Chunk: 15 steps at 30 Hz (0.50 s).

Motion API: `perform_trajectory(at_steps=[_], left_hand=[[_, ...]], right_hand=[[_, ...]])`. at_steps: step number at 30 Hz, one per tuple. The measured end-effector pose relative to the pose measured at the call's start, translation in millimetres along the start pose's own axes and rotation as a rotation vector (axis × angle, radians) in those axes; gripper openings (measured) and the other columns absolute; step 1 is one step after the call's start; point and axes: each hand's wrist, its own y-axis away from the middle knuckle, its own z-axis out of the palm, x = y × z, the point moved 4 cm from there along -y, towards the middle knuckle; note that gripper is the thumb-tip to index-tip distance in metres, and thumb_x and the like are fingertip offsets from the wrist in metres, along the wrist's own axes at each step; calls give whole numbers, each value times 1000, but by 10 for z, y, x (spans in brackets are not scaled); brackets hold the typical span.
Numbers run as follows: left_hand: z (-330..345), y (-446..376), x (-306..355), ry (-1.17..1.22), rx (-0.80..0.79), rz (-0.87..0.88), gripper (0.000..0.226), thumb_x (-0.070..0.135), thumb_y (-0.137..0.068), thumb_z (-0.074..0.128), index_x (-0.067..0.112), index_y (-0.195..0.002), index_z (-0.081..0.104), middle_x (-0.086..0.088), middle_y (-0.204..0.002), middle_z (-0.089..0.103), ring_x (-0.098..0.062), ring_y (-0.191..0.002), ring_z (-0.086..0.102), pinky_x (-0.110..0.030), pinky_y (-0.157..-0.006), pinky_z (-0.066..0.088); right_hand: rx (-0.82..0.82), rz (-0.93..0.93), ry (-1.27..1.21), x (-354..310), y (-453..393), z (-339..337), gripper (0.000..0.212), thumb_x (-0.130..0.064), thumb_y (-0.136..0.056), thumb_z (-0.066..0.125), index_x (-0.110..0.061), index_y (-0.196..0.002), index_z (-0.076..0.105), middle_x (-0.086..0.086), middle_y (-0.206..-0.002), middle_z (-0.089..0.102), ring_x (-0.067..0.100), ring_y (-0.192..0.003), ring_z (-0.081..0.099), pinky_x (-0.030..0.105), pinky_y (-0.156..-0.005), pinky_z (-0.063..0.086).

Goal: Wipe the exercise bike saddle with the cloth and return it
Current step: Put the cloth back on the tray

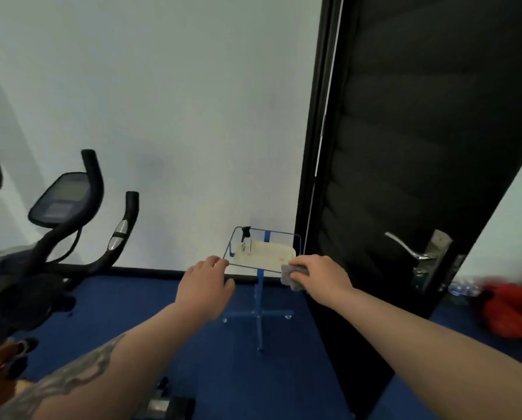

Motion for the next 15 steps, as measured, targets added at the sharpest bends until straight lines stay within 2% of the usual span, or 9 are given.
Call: perform_trajectory(at_steps=[6, 11, 15], left_hand=[[320, -776, -13, 43, -65, 52, 45, 33, -92, 40, 17, -134, 42, -2, -139, 45, -24, -119, 48, -36, -100, 37], [539, -1432, -209, 59, -116, 98, 46, 34, -92, 40, 18, -135, 42, -3, -138, 46, -24, -118, 49, -36, -99, 39], [744, -1925, -399, 57, -164, 109, 47, 34, -92, 40, 17, -136, 41, -3, -139, 45, -25, -119, 48, -37, -100, 39]], right_hand=[[6, 72, 5, 232, -572, 104, 28, -30, -92, 56, -32, -118, 65, -2, -115, 69, 19, -103, 61, 29, -75, 47], [22, 169, 2, 277, -1140, 208, 28, -31, -91, 57, -34, -118, 64, -2, -113, 69, 19, -100, 63, 36, -82, 53], [25, 220, -31, 320, -1522, 388, 25, -30, -92, 56, -33, -114, 66, -1, -105, 71, 19, -91, 65, 36, -77, 54]])
